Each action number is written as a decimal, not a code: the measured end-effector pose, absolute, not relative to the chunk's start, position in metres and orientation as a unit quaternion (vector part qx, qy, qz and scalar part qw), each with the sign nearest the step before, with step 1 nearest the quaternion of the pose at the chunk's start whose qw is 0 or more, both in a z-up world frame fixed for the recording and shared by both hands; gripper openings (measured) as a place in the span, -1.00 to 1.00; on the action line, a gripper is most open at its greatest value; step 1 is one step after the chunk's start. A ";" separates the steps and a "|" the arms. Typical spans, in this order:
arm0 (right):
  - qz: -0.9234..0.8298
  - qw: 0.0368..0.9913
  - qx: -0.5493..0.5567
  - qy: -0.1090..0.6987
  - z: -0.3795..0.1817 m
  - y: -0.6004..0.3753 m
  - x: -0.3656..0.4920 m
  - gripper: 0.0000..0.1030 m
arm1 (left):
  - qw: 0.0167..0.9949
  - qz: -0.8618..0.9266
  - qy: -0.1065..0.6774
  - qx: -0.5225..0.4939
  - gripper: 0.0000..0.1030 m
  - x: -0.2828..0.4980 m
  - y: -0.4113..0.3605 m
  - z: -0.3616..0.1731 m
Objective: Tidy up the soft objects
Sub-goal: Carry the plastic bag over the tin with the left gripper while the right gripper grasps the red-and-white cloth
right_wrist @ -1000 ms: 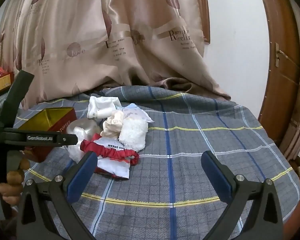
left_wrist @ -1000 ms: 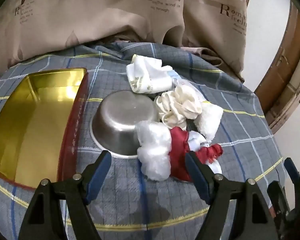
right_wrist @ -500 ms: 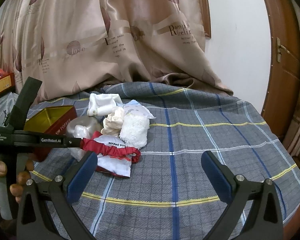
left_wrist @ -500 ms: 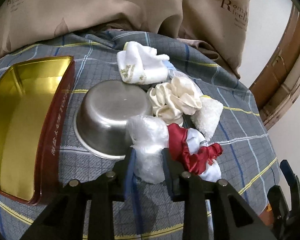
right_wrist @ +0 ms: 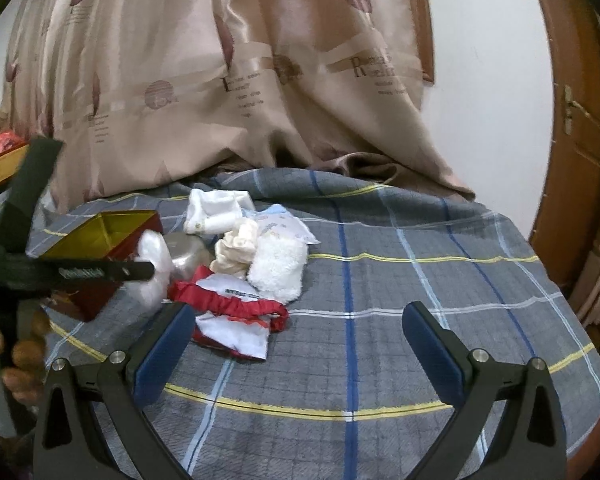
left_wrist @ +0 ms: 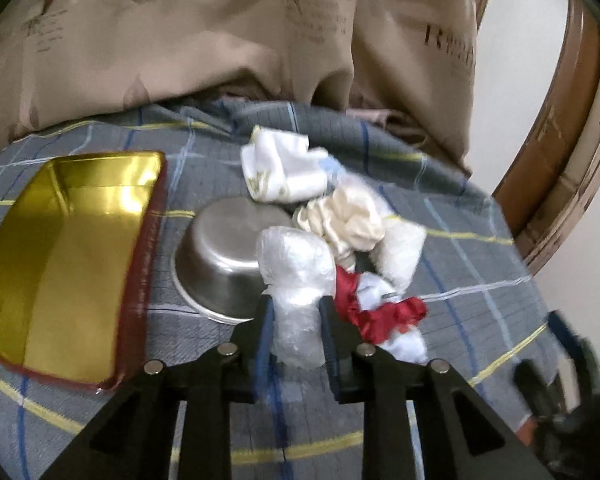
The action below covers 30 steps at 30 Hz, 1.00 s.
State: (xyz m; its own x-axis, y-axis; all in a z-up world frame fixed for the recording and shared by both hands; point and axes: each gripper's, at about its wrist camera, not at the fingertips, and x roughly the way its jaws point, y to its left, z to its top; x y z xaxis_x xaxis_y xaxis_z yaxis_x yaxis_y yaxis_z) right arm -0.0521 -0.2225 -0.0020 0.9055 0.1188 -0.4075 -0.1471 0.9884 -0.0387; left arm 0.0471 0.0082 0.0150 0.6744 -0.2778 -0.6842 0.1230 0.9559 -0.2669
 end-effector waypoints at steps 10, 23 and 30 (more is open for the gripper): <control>0.163 0.947 -0.107 0.256 -0.007 -0.182 -0.031 1.00 | 0.919 -0.082 0.370 -0.112 -0.55 -0.006 0.046 0.056; 0.200 0.919 -0.203 0.272 -0.015 -0.141 -0.005 1.00 | 0.922 -0.060 0.360 -0.129 -0.55 -0.021 0.083 0.070; 0.205 0.905 -0.247 0.278 -0.029 -0.131 0.012 0.98 | 0.922 -0.063 0.358 -0.132 -0.55 -0.022 0.083 0.074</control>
State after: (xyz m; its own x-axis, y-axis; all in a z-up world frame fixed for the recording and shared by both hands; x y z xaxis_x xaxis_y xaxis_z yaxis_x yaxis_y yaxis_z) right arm 0.0116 -0.1310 -0.0286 0.7607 0.2345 -0.6053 -0.5092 0.7939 -0.3323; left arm -0.0219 0.0825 0.0740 0.7364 -0.2101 -0.6431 0.0220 0.9575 -0.2876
